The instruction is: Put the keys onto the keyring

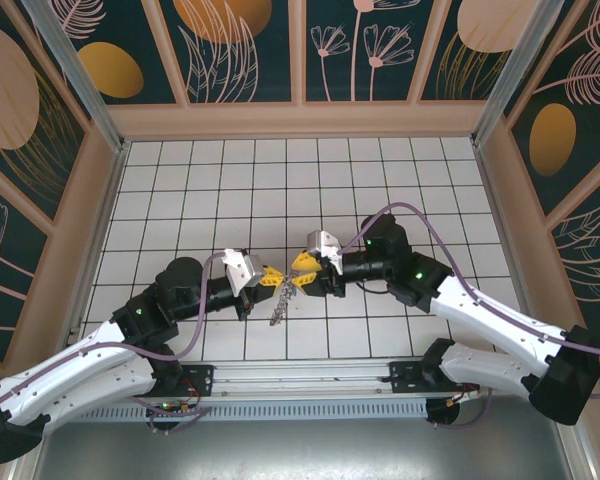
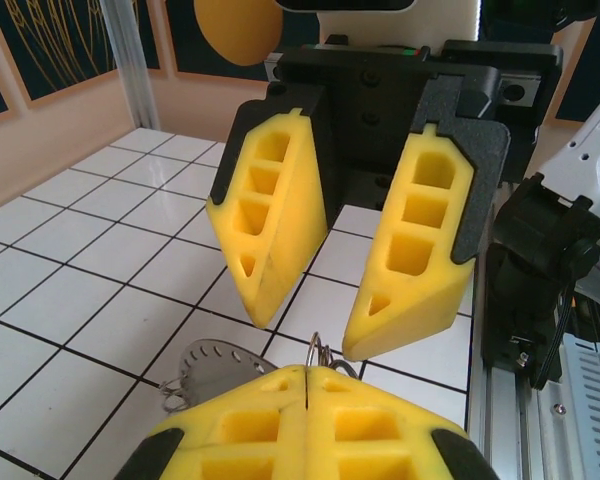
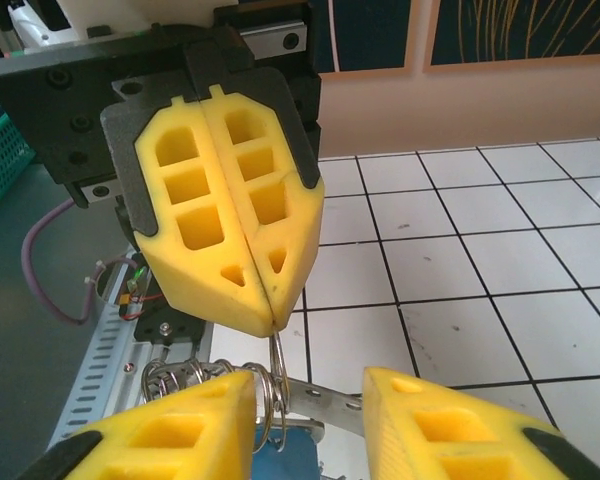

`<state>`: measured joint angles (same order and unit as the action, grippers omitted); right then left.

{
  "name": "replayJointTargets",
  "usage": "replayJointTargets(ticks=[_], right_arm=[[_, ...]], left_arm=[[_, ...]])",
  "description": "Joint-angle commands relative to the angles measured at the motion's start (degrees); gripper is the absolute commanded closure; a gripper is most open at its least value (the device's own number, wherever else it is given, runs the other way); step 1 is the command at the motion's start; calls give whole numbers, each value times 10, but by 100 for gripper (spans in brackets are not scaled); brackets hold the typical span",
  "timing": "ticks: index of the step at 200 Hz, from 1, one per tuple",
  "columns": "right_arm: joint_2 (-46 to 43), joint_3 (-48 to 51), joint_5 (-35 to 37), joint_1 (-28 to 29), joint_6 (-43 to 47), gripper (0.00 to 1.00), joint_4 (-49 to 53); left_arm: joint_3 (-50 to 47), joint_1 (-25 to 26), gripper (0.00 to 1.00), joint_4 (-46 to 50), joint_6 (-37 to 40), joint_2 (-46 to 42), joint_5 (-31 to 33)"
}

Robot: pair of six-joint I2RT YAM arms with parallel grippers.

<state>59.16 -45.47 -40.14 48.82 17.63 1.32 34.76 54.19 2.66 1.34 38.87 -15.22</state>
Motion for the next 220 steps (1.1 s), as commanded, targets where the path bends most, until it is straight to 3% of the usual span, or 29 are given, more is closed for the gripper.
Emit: replayJointTargets(ticks=[1, 39, 59, 75, 89, 107, 157, 196, 220], right_arm=[[10, -7, -25, -2, -6, 73, -32], [28, -7, -56, 3, -9, 94, -44], [33, -7, -12, 3, -16, 97, -39], [21, 11, 27, -8, -46, 84, -61], [10, 37, 20, -30, -82, 71, -85], [2, 61, 30, -45, -107, 61, -90], [29, 70, 72, -52, -115, 51, -44], [70, 79, 84, -50, -141, 45, -57], [104, 83, 92, -56, -172, 40, -74]], left_arm=[[-4, 4, 100, -44, 9, -2, -12], [-2, 4, 100, -40, 9, 8, -2], [0, 4, 100, -34, 6, 17, 15], [-6, 4, 100, -34, -6, 14, 41], [-16, 4, 100, -34, -23, 6, 81], [-26, 4, 100, -28, -47, -11, 129], [-51, 4, 100, 19, -132, -56, 267], [-67, 3, 85, 43, -195, -27, 340], [-73, 0, 75, 49, -222, 10, 349]])
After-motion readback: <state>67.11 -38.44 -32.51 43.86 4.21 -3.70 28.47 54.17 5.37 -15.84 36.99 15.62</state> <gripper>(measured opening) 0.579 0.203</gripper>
